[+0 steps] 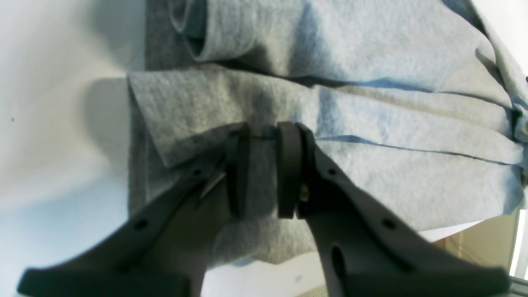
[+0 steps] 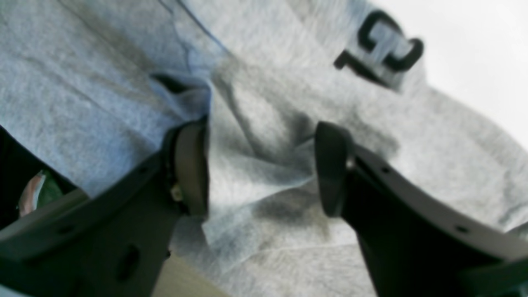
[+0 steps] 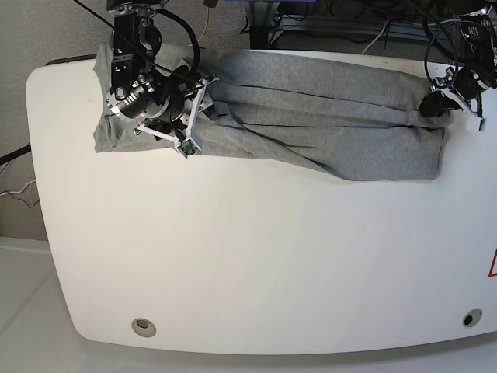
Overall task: Fold the T-shirt properly
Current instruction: 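Drag the strip end with the right gripper away from the left gripper, then flatten the strip end with the right gripper, spreading the printed fabric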
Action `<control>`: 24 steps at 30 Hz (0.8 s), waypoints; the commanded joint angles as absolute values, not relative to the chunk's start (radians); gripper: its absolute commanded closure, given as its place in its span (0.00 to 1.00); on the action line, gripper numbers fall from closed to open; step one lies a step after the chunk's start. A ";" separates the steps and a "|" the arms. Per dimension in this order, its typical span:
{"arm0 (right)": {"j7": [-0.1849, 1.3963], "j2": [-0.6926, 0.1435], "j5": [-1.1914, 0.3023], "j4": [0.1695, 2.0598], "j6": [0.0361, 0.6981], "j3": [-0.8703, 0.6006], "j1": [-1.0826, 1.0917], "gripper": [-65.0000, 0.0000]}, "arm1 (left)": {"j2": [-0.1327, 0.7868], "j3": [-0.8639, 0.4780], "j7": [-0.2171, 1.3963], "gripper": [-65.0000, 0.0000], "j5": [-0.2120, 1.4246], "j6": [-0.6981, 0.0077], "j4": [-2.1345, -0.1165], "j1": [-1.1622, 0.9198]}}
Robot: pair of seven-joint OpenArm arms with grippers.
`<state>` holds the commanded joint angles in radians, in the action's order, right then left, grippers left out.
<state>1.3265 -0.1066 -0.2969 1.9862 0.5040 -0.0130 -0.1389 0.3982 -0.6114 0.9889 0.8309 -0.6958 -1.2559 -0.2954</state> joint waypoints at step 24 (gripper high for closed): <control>1.396 -0.216 -0.639 1.980 0.493 -0.234 -0.025 0.48 | 0.400 -0.611 0.989 0.83 0.829 -0.696 -1.256 -0.295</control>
<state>1.3963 -0.2156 -0.6391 1.9801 0.4933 -0.2340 -0.0253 0.3997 -0.6114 0.9889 0.8293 -0.6958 -1.2559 -0.2954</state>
